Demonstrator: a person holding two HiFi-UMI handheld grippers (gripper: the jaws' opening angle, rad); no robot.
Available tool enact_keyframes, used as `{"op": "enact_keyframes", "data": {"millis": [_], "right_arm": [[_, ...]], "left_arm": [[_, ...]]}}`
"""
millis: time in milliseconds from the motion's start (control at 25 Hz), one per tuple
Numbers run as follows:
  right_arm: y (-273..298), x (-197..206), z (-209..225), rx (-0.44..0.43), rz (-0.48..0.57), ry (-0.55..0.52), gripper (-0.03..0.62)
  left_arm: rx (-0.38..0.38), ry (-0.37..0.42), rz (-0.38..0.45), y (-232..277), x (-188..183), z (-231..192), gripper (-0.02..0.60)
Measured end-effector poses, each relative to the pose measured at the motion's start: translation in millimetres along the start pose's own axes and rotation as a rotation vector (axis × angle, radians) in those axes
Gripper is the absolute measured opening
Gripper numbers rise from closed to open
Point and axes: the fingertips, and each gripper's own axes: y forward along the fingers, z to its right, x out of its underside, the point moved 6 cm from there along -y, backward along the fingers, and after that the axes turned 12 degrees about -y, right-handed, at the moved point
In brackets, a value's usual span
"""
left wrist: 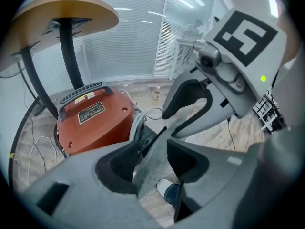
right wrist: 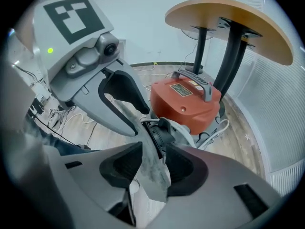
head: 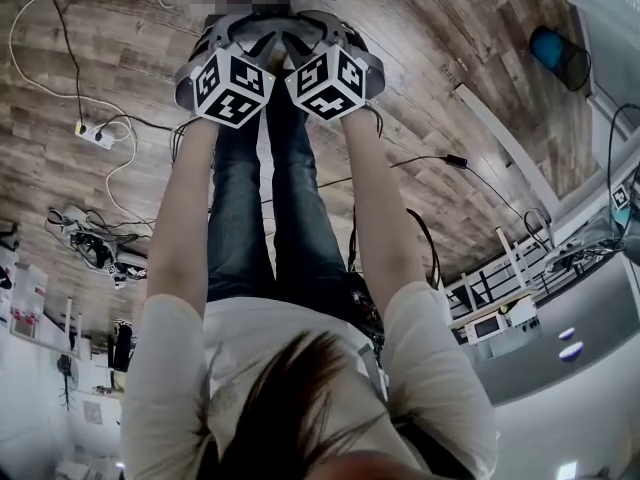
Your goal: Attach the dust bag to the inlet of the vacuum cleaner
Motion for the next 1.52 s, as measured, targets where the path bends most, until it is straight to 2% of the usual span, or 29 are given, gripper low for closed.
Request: {"op": "enact_keyframes", "data": {"millis": [320,520,640,760,920,1520], "right_arm": [[-22.4,-12.7,1.3,0.049,0.045,0.074,0.120],[-44.0,-21.7,1.1,0.099,0.083,0.142,0.052],[-60.7,-29.2,6.4,0.157,0.124,0.213,0.005],[-80.4,-37.8,13.1,0.216,0.185,0.311,0.005],[-105.6,-50.7,19.5,0.256,0.255,0.409,0.003],[-223.8,-112.6,43.3,0.400,0.470,0.478,0.003]], "left_arm": [[-0.040,-0.042,0.069,-24.0,-11.1,7.0,0.161],[-0.078,-0.104,0.140,-45.6,-23.6,9.5,0.090],[-0.096,-0.142,0.184,-58.6,-33.0,9.5,0.055],[-0.100,-0.166,0.216,-71.5,-42.5,12.5,0.024],[-0.099,-0.186,0.258,-92.7,-60.1,17.1,0.018],[-0.189,-0.209,0.529,-223.4,-142.8,18.5,0.017]]}}
